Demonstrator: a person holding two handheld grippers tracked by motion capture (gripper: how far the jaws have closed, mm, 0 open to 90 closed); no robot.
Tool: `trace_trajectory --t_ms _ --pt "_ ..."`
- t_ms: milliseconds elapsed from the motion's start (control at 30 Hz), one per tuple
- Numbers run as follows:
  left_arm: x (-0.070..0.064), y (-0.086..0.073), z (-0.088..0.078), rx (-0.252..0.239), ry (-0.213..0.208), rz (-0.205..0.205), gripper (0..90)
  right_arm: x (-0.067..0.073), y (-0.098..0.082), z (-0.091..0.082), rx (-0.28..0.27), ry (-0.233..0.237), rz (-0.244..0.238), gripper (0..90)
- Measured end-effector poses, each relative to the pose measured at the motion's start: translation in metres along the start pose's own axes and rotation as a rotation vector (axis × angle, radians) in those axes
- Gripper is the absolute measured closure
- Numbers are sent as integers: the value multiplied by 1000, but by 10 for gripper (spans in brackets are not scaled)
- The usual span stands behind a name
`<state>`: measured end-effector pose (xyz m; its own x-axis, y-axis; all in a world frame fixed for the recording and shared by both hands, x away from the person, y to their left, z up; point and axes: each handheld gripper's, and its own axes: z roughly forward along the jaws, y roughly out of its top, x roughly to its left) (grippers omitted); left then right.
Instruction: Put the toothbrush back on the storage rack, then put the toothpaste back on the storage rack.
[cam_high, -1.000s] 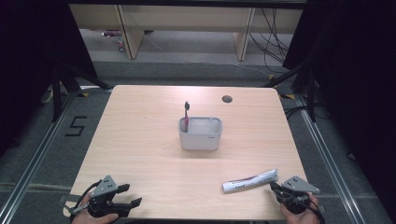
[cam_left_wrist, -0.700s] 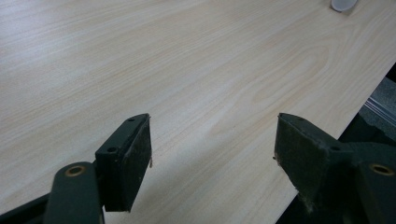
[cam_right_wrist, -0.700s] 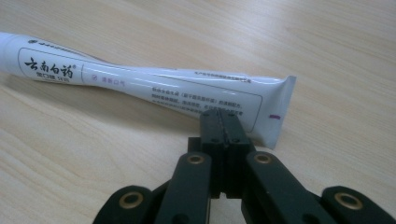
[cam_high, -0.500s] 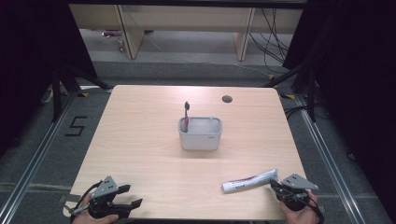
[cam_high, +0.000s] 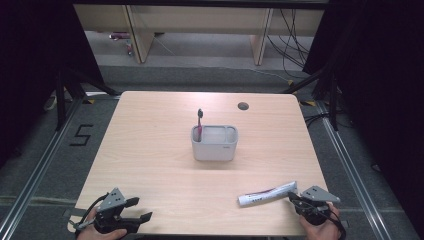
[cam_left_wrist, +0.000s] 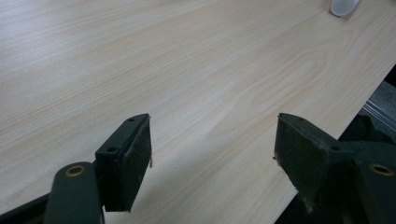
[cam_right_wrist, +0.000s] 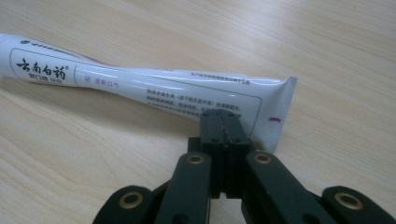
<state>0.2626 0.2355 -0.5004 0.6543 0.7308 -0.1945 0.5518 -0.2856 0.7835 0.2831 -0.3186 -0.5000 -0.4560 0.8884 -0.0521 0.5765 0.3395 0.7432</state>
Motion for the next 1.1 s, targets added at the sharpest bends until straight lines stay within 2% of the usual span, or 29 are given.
trace_trajectory --t_ms 33,100,167,200,267,300,333,400,433,467,500,533,567,600,633,667,700,733,767,800,867,900,967,1033,1100 --pt "0 0 0 5 -3 6 272 1 1 0 7 0 12 900" --pt "0 -1 0 3 -12 8 272 0 2 -1 9 -20 -3 900" --pt "-1 -1 1 5 -17 11 272 1 2 0 14 -4 17 900" --pt "-2 0 1 6 -19 16 272 1 3 0 12 -19 1 900" --pt "-3 1 0 11 -19 23 272 0 3 1 15 -17 -6 900" --pt "-3 0 0 4 -13 23 272 1 3 2 18 -16 3 900" --pt "-3 0 0 6 -18 21 272 -1 3 3 9 -23 -16 900" --pt "-2 0 0 25 -20 35 272 0 4 3 17 -20 -7 900" --pt "-3 0 1 17 -22 24 272 -1 4 5 16 -17 -22 900" --pt "-2 0 1 26 -18 31 272 0 4 6 21 -7 -4 900" --pt "-4 0 1 20 -23 24 272 -1 5 7 15 -10 -8 900" --pt "-4 0 1 21 -24 26 272 -2 6 8 12 -16 -38 900" --pt "-4 -1 1 21 -24 27 272 0 7 6 35 -31 2 900" --pt "-4 -1 1 22 -25 30 272 -2 7 9 32 -6 -5 900" --pt "-4 -1 2 19 -22 31 272 -3 8 10 15 -34 -31 900" --pt "-5 -1 2 14 -21 28 272 -4 10 11 30 -18 -34 900" --pt "-4 -1 1 20 -24 29 272 -3 11 12 30 -19 -11 900" --pt "-4 -1 1 20 -25 29 272 -5 12 13 28 -36 -33 900" --pt "-4 0 1 26 -22 36 272 -4 13 16 26 -15 -29 900" --pt "-4 0 1 34 -20 45 272 -6 14 18 19 -24 -54 900" --pt "-6 -1 1 19 -31 32 272 -4 17 19 41 -19 -23 900" --pt "-6 -1 1 20 -32 34 272 -5 18 21 30 -23 -50 900" --pt "-4 0 1 27 -25 49 272 -4 20 23 40 -24 -26 900" --pt "-5 -1 1 17 -32 38 272 -6 23 26 36 -28 -55 900" --pt "-5 -1 1 20 -32 37 272 -4 26 28 44 -30 -34 900"
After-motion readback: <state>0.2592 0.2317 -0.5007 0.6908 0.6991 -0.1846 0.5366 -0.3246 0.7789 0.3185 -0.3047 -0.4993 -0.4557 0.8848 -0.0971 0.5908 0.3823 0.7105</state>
